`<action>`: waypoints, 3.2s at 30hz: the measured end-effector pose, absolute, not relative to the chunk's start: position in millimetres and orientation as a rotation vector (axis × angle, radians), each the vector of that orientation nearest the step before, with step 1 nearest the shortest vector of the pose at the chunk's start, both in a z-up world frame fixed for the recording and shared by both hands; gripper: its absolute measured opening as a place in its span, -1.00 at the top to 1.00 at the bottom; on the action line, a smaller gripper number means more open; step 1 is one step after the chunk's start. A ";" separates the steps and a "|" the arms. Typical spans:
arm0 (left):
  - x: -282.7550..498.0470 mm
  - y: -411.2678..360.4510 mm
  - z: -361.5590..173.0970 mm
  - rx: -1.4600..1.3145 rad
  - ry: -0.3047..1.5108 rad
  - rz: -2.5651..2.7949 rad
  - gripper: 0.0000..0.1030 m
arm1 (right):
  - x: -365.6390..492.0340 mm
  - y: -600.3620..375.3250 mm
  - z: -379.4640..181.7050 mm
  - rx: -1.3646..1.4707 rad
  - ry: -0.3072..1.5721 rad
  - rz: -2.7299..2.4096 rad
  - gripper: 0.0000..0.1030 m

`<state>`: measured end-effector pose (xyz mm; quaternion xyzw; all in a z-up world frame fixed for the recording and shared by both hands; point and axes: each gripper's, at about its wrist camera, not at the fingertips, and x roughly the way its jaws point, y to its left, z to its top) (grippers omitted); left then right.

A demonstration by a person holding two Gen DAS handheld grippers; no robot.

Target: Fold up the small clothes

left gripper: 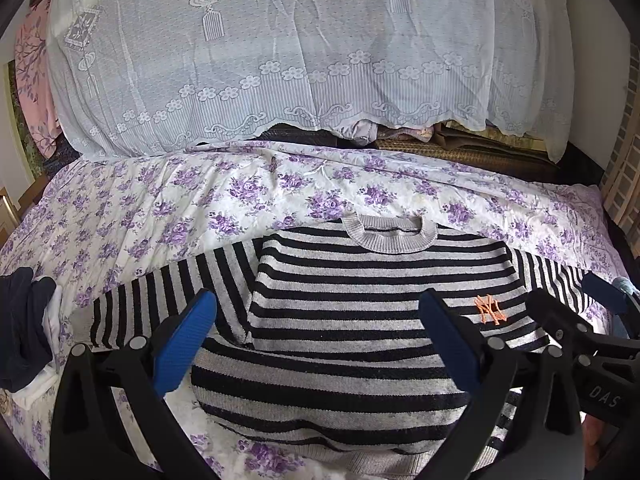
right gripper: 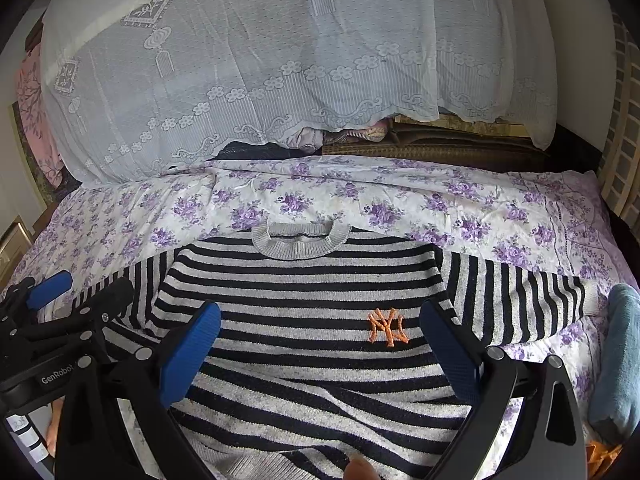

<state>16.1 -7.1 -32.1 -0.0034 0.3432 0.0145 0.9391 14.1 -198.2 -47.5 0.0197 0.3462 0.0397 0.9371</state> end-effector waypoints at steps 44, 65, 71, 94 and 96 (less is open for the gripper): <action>15.6 -8.9 -32.5 -0.007 0.699 0.034 -0.92 | 12.4 -197.1 -47.9 0.039 0.713 0.083 -0.93; 15.8 -9.5 -32.2 -0.007 0.700 0.035 -0.92 | 12.8 -197.0 -47.9 0.038 0.718 0.082 -0.93; 15.9 -9.5 -32.7 -0.007 0.700 0.035 -0.92 | 14.4 -201.4 -49.5 0.037 0.719 0.083 -0.93; -35.5 107.3 -143.5 -0.177 0.893 -0.013 -0.92 | -83.1 -295.5 -162.5 0.450 0.900 0.301 -0.93; -35.7 99.2 -146.1 -0.159 0.882 -0.085 -0.92 | -97.9 -305.8 -167.4 0.477 0.920 0.317 -0.93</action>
